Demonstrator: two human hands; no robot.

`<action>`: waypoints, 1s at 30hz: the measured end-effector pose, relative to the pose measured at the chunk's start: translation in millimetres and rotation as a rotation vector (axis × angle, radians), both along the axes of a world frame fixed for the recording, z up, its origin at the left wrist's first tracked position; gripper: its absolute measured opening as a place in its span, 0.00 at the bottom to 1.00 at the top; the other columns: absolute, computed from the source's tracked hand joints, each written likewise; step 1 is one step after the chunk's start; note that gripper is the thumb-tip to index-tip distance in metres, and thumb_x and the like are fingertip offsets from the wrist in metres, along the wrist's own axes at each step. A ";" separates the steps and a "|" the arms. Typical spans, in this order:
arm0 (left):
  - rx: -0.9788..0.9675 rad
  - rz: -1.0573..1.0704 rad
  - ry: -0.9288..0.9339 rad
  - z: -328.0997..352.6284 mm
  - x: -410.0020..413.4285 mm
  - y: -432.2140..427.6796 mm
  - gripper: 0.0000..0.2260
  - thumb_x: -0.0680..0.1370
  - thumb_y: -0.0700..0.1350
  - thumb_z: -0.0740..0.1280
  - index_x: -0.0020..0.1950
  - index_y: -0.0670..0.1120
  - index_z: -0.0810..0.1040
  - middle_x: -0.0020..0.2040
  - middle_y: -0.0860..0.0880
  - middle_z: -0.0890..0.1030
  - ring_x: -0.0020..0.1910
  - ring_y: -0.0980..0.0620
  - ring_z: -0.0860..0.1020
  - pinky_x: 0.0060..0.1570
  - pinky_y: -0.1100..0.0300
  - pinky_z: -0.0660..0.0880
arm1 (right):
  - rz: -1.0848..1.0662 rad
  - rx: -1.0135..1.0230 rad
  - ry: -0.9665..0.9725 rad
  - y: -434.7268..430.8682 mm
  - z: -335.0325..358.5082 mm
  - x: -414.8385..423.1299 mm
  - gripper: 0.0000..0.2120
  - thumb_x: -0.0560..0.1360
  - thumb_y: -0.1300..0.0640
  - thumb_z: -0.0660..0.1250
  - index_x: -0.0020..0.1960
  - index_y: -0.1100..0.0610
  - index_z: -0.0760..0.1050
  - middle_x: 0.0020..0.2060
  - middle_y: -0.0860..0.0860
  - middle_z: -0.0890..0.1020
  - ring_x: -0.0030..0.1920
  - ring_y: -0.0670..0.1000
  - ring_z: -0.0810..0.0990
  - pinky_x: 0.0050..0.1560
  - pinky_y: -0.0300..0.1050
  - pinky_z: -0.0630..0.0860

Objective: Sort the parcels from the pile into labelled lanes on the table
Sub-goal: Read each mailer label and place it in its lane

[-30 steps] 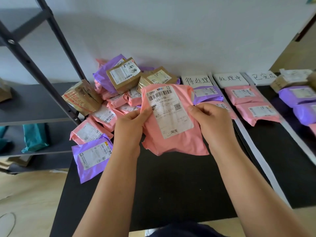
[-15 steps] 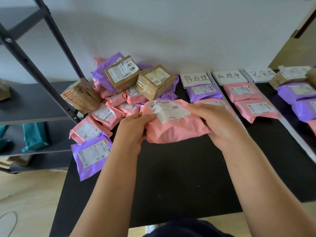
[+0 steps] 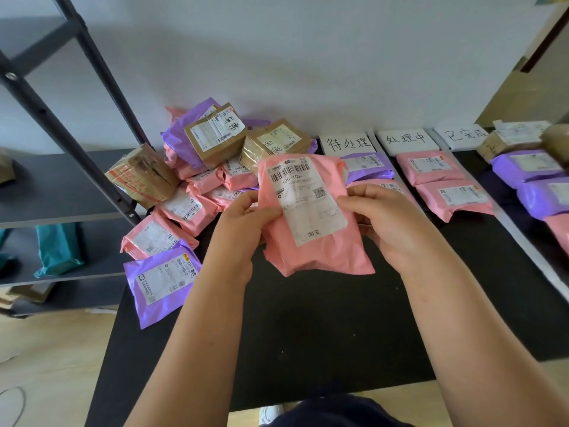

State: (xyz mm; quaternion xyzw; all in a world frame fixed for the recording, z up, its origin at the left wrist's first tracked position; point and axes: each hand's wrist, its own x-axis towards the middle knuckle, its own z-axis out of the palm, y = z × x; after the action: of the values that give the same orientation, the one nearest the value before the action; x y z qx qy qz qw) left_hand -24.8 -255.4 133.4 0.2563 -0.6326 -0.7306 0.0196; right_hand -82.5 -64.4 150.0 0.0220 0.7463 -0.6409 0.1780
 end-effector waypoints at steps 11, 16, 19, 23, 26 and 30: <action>-0.057 0.001 0.144 9.2 9.4 3.2 0.11 0.72 0.39 0.75 0.54 0.43 0.81 0.50 0.47 0.86 0.50 0.47 0.84 0.51 0.54 0.80 | -0.017 0.156 0.291 -2.1 4.4 11.1 0.03 0.76 0.55 0.71 0.49 0.52 0.78 0.43 0.49 0.84 0.47 0.47 0.83 0.47 0.43 0.79; -0.049 0.087 0.226 14.6 13.9 5.0 0.07 0.74 0.42 0.75 0.50 0.43 0.83 0.47 0.47 0.86 0.48 0.47 0.84 0.57 0.49 0.79 | -0.055 0.141 0.341 -3.2 -0.2 15.5 0.05 0.75 0.59 0.72 0.43 0.51 0.78 0.35 0.43 0.82 0.40 0.42 0.82 0.39 0.33 0.73; -0.056 0.106 0.243 15.6 16.1 4.4 0.03 0.74 0.40 0.74 0.46 0.41 0.84 0.45 0.45 0.86 0.49 0.45 0.84 0.60 0.46 0.78 | -0.091 0.151 0.372 -3.7 -1.1 16.8 0.05 0.75 0.60 0.72 0.41 0.55 0.78 0.36 0.46 0.83 0.40 0.45 0.82 0.40 0.35 0.75; -0.082 0.089 0.268 16.6 17.7 2.7 0.03 0.74 0.38 0.74 0.45 0.39 0.83 0.43 0.46 0.86 0.44 0.50 0.84 0.57 0.52 0.79 | -0.146 0.107 0.383 -3.5 0.1 17.4 0.07 0.75 0.62 0.72 0.38 0.57 0.79 0.35 0.47 0.84 0.38 0.43 0.81 0.37 0.32 0.74; -0.086 0.091 0.286 17.5 18.3 2.1 0.02 0.74 0.38 0.73 0.45 0.40 0.82 0.41 0.49 0.86 0.42 0.55 0.83 0.49 0.61 0.78 | -0.135 0.115 0.391 -4.0 0.9 19.0 0.09 0.75 0.62 0.73 0.37 0.54 0.78 0.32 0.42 0.83 0.34 0.38 0.80 0.34 0.28 0.73; -0.081 0.104 0.292 19.7 16.6 4.7 0.03 0.75 0.38 0.73 0.42 0.43 0.82 0.39 0.53 0.85 0.41 0.58 0.83 0.44 0.68 0.77 | -0.145 0.135 0.399 -4.1 0.2 18.9 0.07 0.74 0.61 0.73 0.39 0.57 0.79 0.35 0.45 0.84 0.37 0.42 0.81 0.36 0.31 0.75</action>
State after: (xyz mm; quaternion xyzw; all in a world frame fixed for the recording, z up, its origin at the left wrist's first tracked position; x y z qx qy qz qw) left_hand -8.3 -250.7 153.0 0.1786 -0.6379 -0.7319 0.1596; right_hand -63.6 -68.5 150.2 -0.0397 0.8046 -0.5921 -0.0215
